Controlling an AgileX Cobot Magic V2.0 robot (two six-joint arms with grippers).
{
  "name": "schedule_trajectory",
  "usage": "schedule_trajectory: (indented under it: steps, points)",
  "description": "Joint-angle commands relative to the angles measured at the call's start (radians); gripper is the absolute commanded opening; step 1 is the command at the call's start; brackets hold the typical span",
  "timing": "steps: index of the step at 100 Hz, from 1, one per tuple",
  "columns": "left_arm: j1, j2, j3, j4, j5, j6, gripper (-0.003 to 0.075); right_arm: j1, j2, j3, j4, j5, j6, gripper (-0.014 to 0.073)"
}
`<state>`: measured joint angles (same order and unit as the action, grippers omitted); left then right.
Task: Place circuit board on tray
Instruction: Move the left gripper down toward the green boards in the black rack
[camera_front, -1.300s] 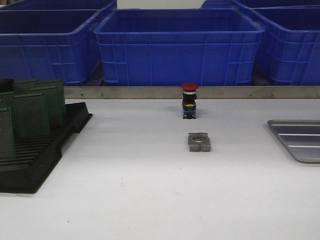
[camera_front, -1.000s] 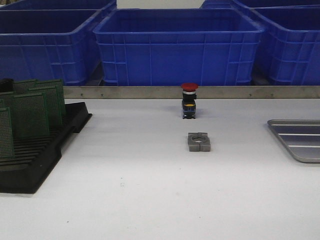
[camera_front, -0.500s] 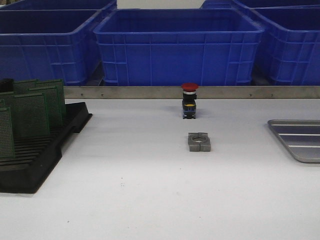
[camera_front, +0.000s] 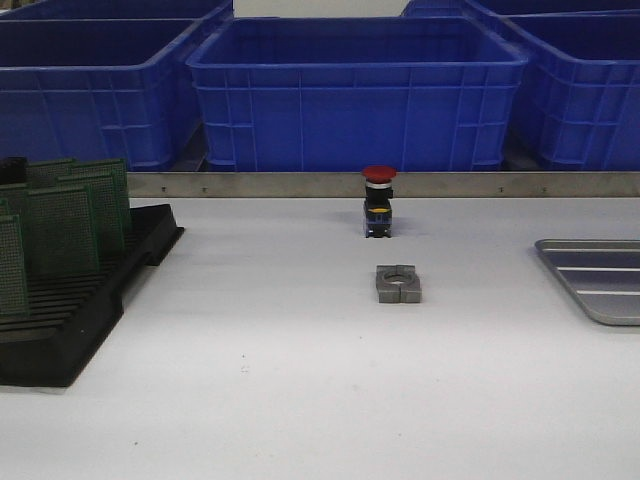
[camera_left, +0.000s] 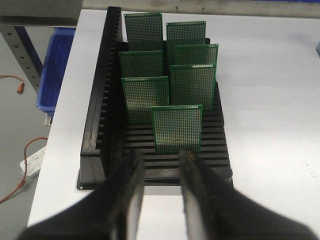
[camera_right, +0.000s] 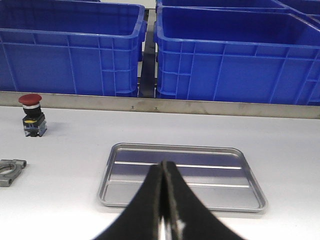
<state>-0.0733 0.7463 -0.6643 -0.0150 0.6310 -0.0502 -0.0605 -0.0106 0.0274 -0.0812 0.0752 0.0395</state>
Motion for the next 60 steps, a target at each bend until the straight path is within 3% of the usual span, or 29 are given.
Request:
schedule_trajectory:
  steps: [1, 7, 35, 60]
  points:
    - [0.003, 0.075, -0.084, -0.053, -0.037, 0.117, 0.0388, -0.004, -0.026, -0.013, -0.011, -0.075, -0.003, -0.0062]
    - [0.003, 0.125, -0.12, -0.095, -0.006, 0.219, 0.0421, -0.004, -0.026, -0.013, -0.011, -0.075, -0.003, -0.0062]
    - [0.003, 0.378, -0.291, -0.32, 0.157, 0.802, 0.0421, -0.004, -0.026, -0.013, -0.011, -0.075, -0.003, -0.0062]
    - [0.003, 0.599, -0.467, -0.334, 0.35, 1.271, 0.0421, -0.004, -0.026, -0.013, -0.011, -0.075, -0.003, -0.0062]
